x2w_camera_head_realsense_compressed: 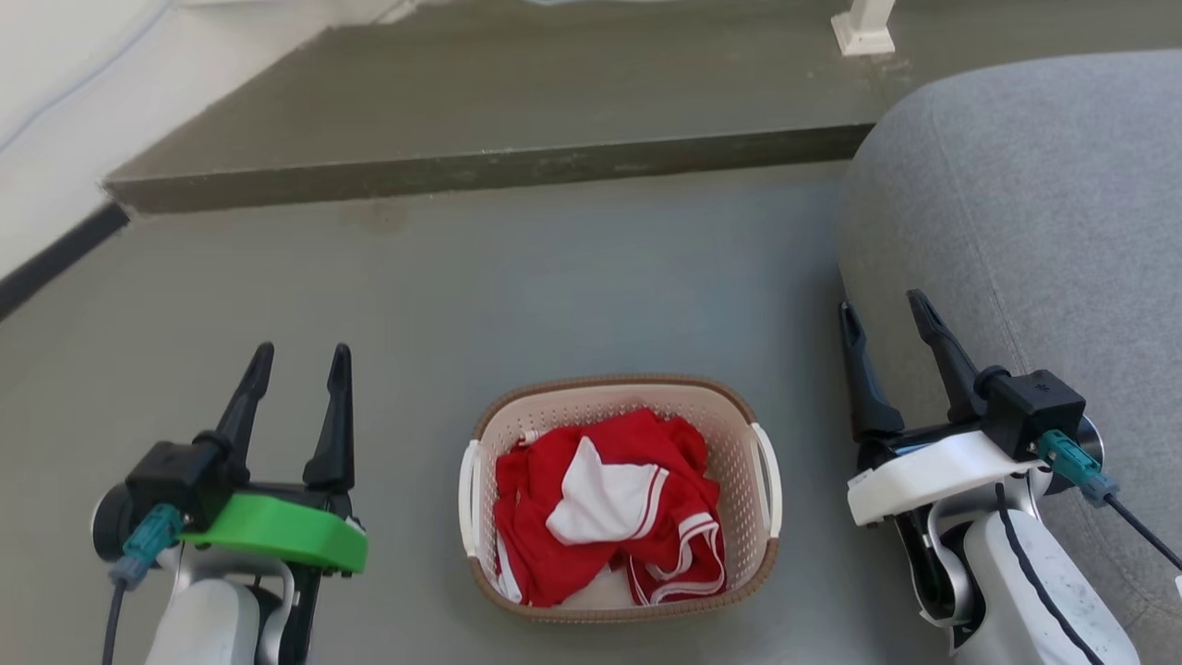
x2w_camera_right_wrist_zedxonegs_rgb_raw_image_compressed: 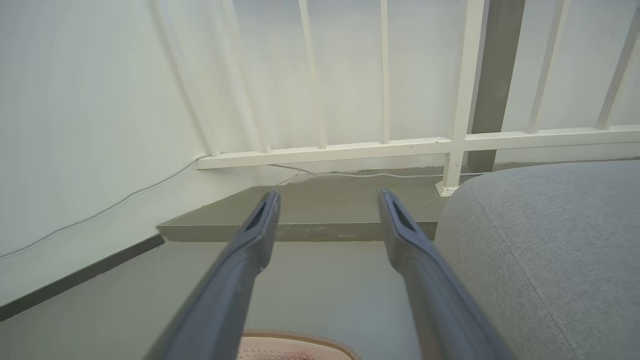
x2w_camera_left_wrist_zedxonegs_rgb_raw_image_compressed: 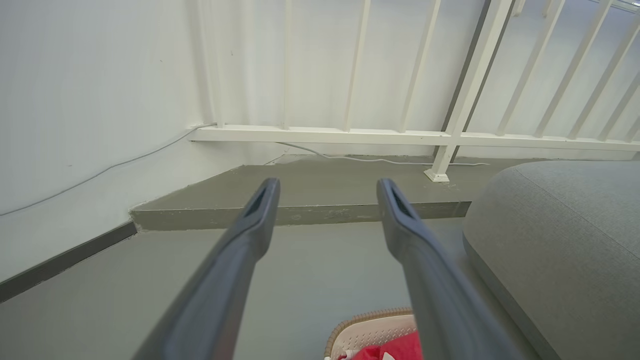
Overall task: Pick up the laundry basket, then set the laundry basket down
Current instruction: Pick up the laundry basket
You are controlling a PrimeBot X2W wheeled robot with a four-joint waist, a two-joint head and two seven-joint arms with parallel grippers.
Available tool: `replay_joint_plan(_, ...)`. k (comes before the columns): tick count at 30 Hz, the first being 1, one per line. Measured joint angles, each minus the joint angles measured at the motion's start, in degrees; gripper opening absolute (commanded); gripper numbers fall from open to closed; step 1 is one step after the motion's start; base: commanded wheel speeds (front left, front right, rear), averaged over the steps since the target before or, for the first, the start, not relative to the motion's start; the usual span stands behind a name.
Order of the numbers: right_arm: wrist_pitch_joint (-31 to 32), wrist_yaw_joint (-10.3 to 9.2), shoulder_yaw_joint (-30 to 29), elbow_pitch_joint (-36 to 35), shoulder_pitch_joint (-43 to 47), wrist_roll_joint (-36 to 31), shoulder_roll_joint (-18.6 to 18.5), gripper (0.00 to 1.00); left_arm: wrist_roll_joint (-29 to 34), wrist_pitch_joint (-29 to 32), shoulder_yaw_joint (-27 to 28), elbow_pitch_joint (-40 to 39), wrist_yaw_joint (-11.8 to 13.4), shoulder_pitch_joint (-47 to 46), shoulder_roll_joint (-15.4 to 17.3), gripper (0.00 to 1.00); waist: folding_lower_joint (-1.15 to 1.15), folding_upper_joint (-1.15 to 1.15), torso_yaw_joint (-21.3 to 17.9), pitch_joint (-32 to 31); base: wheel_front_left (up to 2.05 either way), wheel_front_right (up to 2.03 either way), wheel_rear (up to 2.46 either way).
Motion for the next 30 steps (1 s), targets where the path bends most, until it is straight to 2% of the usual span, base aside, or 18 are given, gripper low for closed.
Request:
replay_joint_plan(18,0.0,-2.0,-1.45,2.21,-3.15,-0.96,1.67,1.0,-1.6,0.0,-2.03,2.12,-0.52,-5.83,2.36,1.0,0.01,0.0,-1.35,11.05,0.0,0.0,0.0)
replay_joint_plan(30,0.0,-2.92,-2.94,8.45,-6.51,0.14,2.0,1.0,-5.11,0.0,-9.07,5.87,-0.56,-11.28,5.53,1.0,0.01,0.0,-1.86,18.65,0.0,0.0,0.0)
